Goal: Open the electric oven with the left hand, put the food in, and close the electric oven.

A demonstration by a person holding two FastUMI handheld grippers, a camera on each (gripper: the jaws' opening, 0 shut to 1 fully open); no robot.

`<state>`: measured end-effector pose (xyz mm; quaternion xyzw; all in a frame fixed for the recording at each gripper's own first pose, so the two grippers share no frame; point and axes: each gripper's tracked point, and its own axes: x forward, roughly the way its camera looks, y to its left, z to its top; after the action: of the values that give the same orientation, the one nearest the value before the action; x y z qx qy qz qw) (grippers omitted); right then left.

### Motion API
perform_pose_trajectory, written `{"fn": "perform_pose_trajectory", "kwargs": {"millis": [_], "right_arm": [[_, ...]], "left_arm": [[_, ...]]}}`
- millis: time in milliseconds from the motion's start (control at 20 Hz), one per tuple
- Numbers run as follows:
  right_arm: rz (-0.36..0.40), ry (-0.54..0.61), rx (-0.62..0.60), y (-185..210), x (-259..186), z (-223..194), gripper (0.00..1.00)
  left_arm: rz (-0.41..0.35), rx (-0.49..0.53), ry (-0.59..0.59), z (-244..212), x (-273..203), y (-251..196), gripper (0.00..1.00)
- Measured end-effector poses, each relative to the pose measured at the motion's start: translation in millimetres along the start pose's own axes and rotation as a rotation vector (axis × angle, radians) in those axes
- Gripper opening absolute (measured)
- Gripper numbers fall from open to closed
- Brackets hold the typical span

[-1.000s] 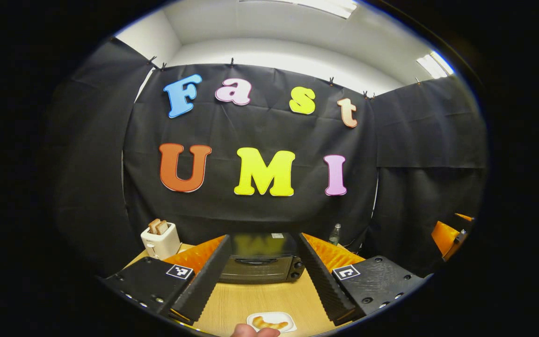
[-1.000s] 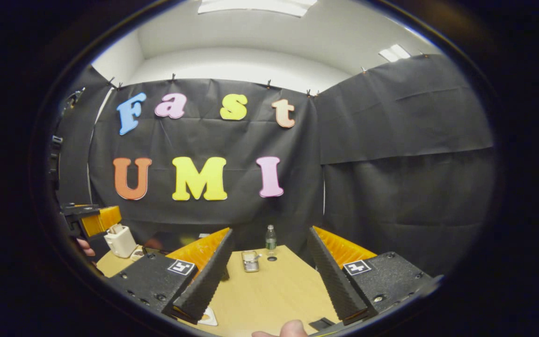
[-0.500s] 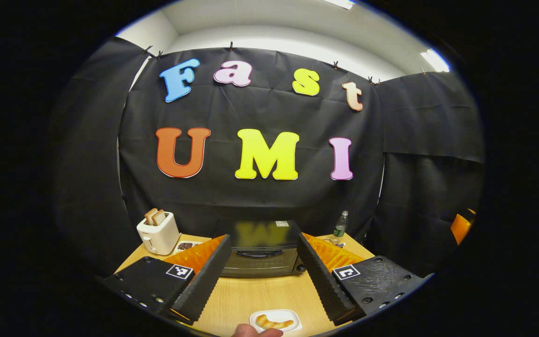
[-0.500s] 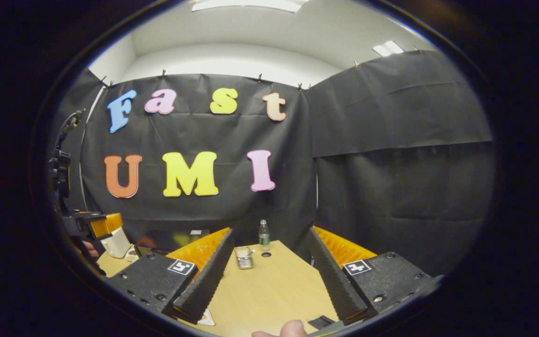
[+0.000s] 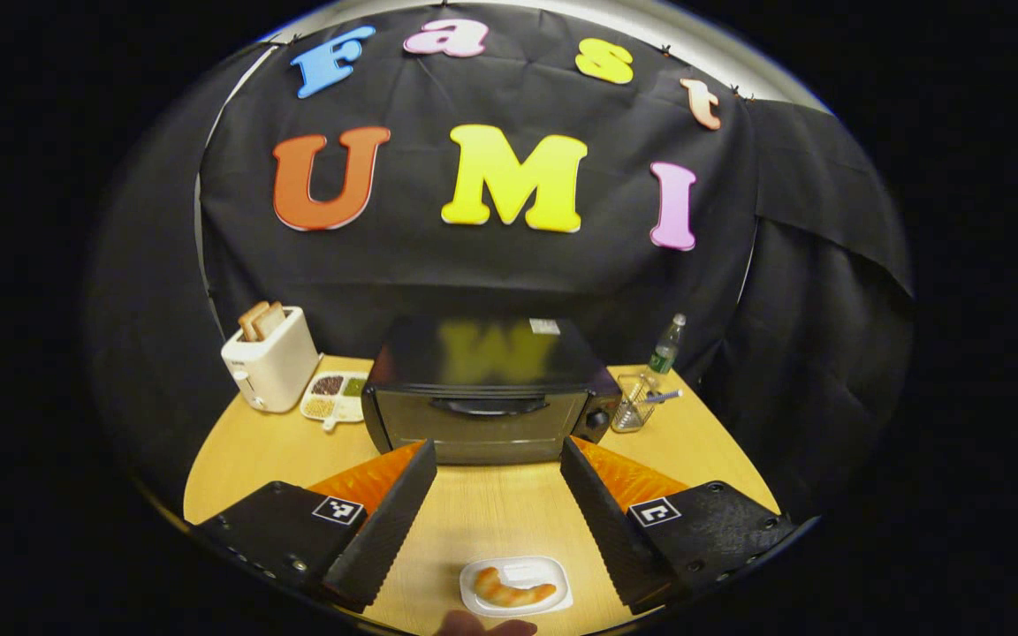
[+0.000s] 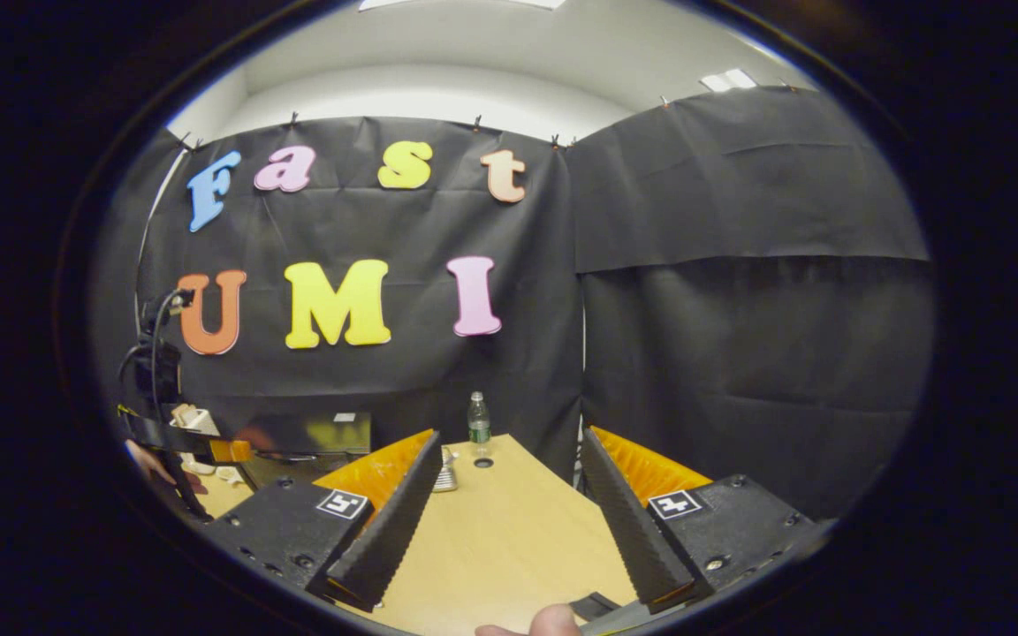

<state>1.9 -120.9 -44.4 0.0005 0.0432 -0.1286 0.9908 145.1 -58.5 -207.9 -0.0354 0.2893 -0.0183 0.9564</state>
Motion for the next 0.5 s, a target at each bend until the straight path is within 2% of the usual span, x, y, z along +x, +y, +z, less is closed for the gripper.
{"fn": "perform_pose_trajectory", "kwargs": {"millis": [100,300,500], "right_arm": [[-0.009,0.030,-0.010,-2.9,3.9,-9.9,0.99],[-0.019,0.091,-0.047,-6.9,7.9,-29.6,1.00],[-0.030,0.151,-0.046,-8.3,15.9,-46.9,1.00]], "left_arm": [[0.013,-0.012,0.020,-5.4,27.9,2.1,0.93],[0.012,0.051,0.005,3.5,83.2,-0.1,0.93],[0.017,0.051,-0.026,9.6,109.8,0.0,0.93]]}}
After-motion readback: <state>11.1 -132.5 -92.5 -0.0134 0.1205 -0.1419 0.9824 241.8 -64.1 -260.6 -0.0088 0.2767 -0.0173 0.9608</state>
